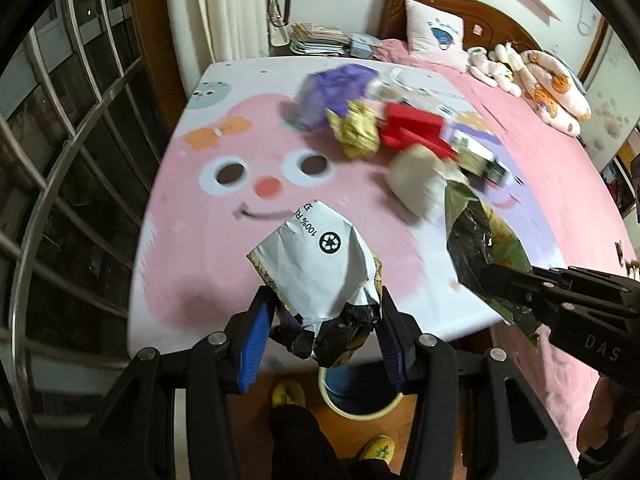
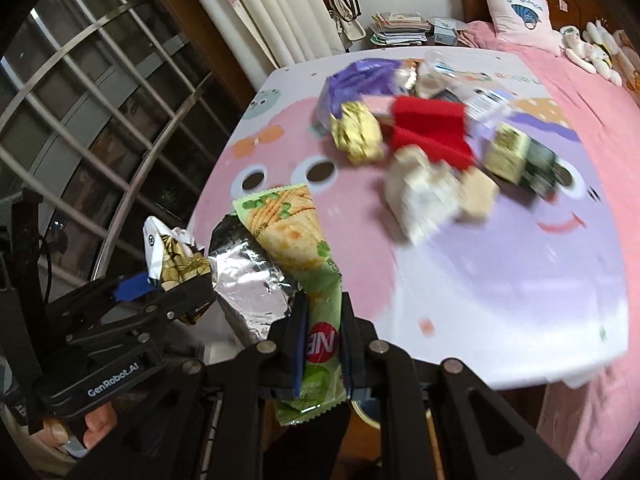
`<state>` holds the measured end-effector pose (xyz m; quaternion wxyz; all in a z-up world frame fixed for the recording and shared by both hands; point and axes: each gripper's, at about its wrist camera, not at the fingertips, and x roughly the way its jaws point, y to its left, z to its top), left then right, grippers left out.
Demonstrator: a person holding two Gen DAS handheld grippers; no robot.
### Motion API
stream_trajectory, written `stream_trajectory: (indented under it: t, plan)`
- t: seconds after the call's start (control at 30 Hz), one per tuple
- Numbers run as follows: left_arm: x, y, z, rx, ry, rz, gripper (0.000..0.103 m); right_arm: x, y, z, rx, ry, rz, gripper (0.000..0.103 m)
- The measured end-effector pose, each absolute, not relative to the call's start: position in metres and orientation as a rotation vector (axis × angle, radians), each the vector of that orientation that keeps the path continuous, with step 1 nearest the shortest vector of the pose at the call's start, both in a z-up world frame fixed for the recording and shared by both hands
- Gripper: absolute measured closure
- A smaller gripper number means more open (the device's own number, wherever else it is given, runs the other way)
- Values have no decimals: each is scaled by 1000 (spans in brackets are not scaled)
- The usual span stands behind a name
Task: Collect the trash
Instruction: 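Carry both held wrappers down over the trash bin and open both tools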
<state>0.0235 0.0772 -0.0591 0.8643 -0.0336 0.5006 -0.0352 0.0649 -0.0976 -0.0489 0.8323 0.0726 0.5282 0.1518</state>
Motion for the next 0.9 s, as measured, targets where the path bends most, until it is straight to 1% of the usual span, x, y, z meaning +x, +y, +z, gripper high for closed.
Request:
stream_trajectory:
  t: [0.17, 0.43, 0.63, 0.9]
  plan:
    - [-28, 35, -71, -74, 1044, -80, 55, 13, -131, -62, 138, 1151, 318, 89]
    - [-70, -14, -118, -73, 1152, -121, 55, -39, -175, -117, 216, 1267, 261, 89]
    - [-75, -27, -177, -51, 1219, -141, 55, -52, -189, -204, 312, 1385, 164, 89]
    - [-54, -31, -302, -40, 1297, -187, 54, -34, -187, -344, 388, 1451, 59, 89]
